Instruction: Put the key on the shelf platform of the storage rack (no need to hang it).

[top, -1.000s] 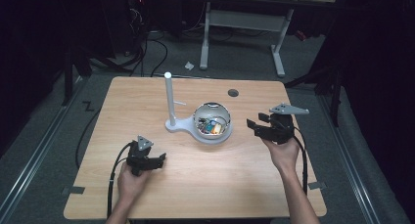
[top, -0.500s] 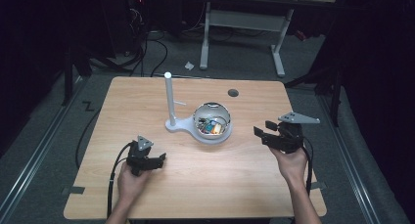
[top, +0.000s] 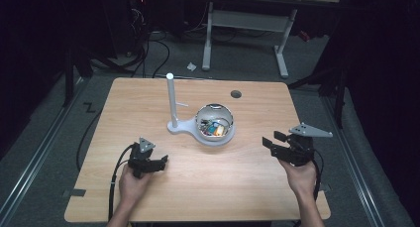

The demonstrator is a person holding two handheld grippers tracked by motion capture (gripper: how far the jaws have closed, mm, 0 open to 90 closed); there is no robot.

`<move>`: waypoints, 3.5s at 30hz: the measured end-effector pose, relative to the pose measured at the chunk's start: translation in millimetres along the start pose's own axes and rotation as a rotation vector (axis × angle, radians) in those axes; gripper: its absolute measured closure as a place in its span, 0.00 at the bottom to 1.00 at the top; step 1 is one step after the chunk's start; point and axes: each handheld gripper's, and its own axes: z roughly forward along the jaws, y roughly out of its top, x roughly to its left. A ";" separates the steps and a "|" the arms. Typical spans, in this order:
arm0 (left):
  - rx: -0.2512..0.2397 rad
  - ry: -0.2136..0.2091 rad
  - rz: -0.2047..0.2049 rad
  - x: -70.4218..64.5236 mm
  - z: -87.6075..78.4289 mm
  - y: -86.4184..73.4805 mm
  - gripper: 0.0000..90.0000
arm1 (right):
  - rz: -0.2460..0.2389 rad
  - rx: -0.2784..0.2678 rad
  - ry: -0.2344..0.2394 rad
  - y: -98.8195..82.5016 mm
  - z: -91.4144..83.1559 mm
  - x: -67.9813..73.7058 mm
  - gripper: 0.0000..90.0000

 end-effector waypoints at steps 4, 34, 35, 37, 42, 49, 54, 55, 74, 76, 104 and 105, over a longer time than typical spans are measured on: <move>0.000 0.000 -0.001 -0.1 0.0 0.0 0.23 | 0.001 0.008 0.000 -6.1 -2.9 0.3 0.51; -0.001 0.000 -0.001 -0.1 0.1 0.0 0.23 | 0.024 0.028 0.092 -45.9 24.0 13.0 0.51; -0.001 0.001 -0.001 -0.1 0.1 0.0 0.23 | 0.020 0.027 0.090 -46.9 25.6 13.2 0.51; -0.001 0.000 0.000 0.0 0.1 0.0 0.23 | 0.020 0.028 0.096 -48.8 28.3 13.1 0.51; -0.001 0.000 0.000 0.0 0.1 0.0 0.23 | 0.031 0.041 0.098 -55.2 34.0 15.0 0.51; -0.001 0.000 0.001 0.0 0.2 0.1 0.23 | 0.038 0.058 0.101 -62.7 41.4 15.0 0.51; -0.001 0.000 0.002 0.0 0.2 0.1 0.23 | 0.049 0.065 0.104 -67.9 49.7 17.0 0.52; -0.001 0.001 0.001 0.0 0.2 0.0 0.23 | 0.047 0.069 0.103 -68.5 51.7 17.5 0.52; -0.002 0.000 0.004 0.1 0.5 0.1 0.23 | 0.096 0.073 0.087 -81.9 74.1 13.3 0.51; -0.001 -0.001 0.003 0.0 0.4 0.0 0.23 | 0.104 0.089 0.076 -86.4 79.6 11.4 0.51; -0.002 0.001 0.002 -0.1 0.7 0.0 0.23 | -0.040 0.159 -0.047 -99.8 97.5 25.3 0.49; -0.002 0.001 0.002 -0.2 0.7 0.0 0.23 | -0.055 0.160 -0.055 -99.7 98.1 26.4 0.49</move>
